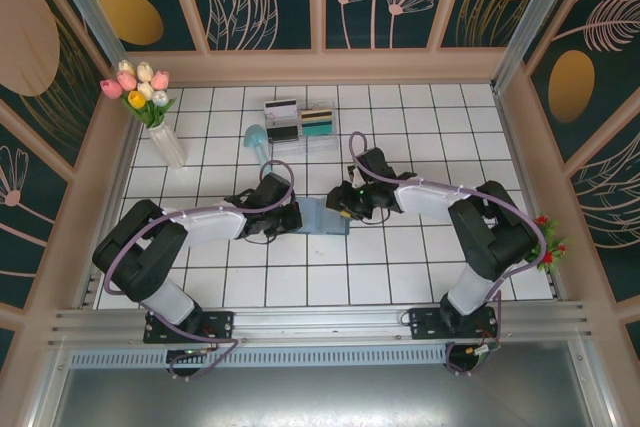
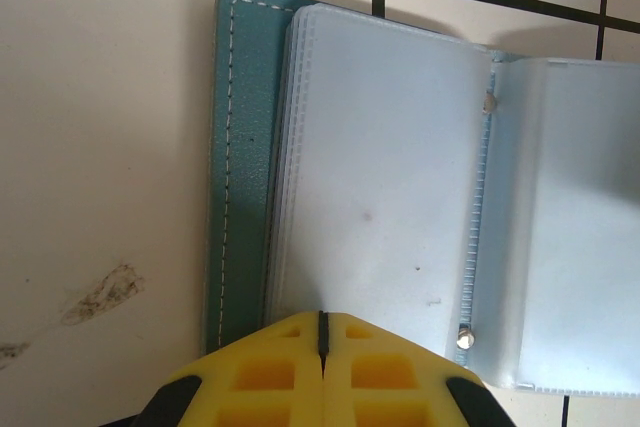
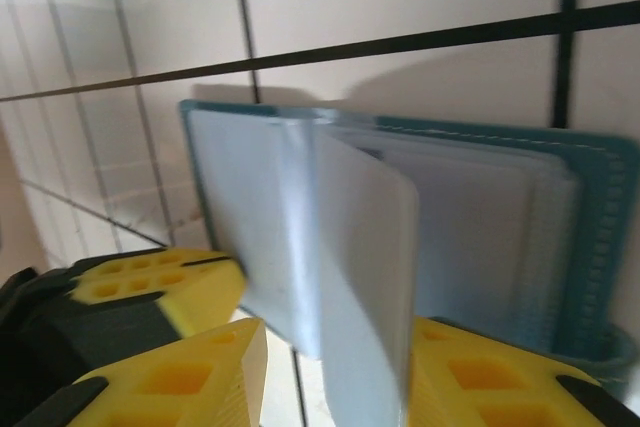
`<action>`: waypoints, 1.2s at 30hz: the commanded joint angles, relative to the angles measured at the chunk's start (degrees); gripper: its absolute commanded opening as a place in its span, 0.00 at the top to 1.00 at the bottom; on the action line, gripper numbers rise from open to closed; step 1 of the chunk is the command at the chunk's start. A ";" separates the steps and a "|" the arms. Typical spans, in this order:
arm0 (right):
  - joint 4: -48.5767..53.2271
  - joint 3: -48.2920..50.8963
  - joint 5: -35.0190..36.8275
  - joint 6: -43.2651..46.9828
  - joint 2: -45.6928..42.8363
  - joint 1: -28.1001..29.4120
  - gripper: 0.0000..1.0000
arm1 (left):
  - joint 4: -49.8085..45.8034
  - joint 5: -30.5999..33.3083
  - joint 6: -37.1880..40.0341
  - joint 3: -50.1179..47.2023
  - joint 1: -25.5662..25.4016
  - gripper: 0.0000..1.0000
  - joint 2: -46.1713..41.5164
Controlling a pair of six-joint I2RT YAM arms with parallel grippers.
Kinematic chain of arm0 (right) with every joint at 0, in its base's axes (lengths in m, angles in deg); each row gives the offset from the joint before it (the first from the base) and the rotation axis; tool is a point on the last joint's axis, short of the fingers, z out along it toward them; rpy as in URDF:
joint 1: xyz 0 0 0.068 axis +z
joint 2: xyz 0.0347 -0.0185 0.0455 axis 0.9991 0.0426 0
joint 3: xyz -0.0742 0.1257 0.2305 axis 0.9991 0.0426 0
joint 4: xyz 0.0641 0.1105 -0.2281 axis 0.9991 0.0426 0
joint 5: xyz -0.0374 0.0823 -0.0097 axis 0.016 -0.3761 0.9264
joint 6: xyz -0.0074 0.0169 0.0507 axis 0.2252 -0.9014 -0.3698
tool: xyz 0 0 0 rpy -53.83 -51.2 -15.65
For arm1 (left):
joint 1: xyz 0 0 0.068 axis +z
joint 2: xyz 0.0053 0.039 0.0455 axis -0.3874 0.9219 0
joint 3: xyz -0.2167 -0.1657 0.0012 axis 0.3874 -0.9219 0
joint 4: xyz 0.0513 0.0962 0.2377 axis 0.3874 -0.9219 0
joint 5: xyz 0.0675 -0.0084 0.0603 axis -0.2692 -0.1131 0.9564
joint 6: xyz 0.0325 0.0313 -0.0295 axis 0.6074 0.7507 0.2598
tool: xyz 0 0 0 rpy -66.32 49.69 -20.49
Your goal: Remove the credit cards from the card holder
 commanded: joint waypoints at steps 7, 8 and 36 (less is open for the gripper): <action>-19.50 1.96 -14.49 -5.23 4.04 0.98 0.61 | -1.55 0.62 1.19 -0.18 -0.02 1.00 0.74; -19.92 1.56 -14.73 -5.39 5.27 1.15 0.62 | -1.55 0.69 1.22 -0.21 -0.02 1.00 0.68; -21.01 -0.22 -15.33 -6.96 10.66 1.47 0.42 | -3.31 2.31 0.17 0.07 -0.03 1.00 -11.21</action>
